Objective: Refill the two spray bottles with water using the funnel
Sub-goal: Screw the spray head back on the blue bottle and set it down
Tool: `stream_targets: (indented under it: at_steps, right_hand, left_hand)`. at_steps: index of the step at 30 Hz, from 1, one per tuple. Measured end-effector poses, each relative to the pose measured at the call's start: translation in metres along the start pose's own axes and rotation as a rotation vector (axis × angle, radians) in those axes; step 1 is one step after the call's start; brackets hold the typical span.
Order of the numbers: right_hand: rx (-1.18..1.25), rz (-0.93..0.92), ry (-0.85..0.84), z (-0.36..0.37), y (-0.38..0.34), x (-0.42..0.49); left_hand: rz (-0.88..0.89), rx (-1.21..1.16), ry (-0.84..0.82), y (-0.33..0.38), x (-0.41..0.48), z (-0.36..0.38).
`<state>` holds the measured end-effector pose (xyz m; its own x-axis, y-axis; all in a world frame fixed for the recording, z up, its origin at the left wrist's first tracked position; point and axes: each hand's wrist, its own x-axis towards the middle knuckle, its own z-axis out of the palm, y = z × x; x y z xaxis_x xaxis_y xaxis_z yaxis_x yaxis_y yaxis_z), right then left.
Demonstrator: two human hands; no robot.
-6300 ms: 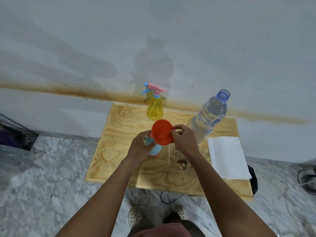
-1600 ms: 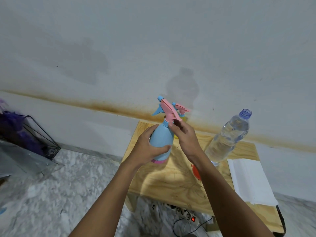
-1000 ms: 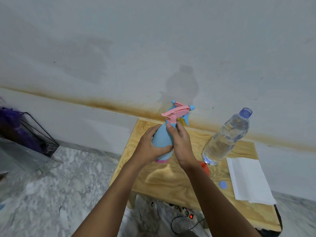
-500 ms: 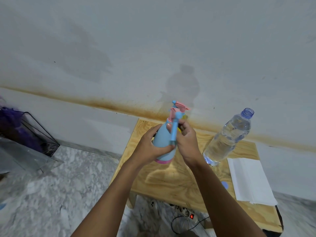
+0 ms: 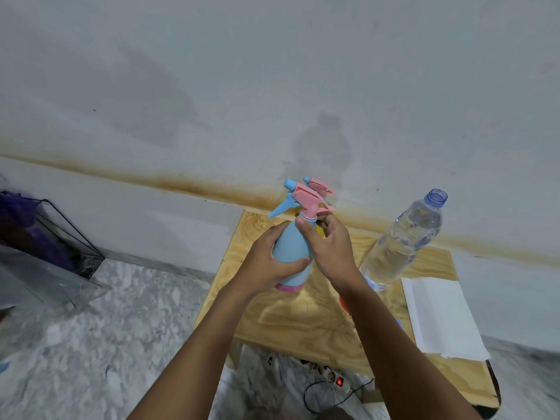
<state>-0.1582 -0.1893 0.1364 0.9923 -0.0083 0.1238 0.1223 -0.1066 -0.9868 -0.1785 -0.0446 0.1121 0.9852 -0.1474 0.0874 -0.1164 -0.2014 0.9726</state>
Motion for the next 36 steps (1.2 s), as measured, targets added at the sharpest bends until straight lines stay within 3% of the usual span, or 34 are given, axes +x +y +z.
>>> stream_targets:
  at_steps: [2, 6, 8, 13, 17, 25, 29, 36]
  right_hand:
    - [-0.020, -0.024, 0.004, 0.001, 0.000, -0.003]
    - [0.096, -0.005, -0.270, -0.014, -0.005, 0.003]
    - [0.073, -0.029, -0.318, -0.017, -0.006, 0.008]
    - [0.028, -0.036, -0.195, -0.013, 0.002, 0.005]
    - [-0.019, -0.024, -0.131, -0.013, 0.004, -0.002]
    - [-0.036, 0.100, -0.409, -0.026, -0.017, 0.014]
    - [0.046, 0.182, -0.332, -0.027, -0.012, 0.019]
    - [-0.059, 0.208, -0.299, -0.040, 0.010, 0.024]
  left_hand:
    - [0.000, -0.017, -0.006, 0.000, -0.001, -0.001]
    - [-0.045, -0.063, -0.143, -0.001, 0.001, -0.011]
    - [-0.054, -0.065, -0.156, -0.001, 0.001, -0.010]
    - [-0.033, -0.032, -0.070, -0.004, -0.001, -0.002]
    - [-0.057, -0.057, -0.125, -0.004, -0.001, 0.001]
    - [-0.175, -0.123, -0.264, -0.009, 0.000, 0.010]
    - [-0.200, -0.207, -0.258, -0.016, 0.002, 0.013]
    - [-0.424, -0.041, -0.035, -0.057, -0.001, -0.002]
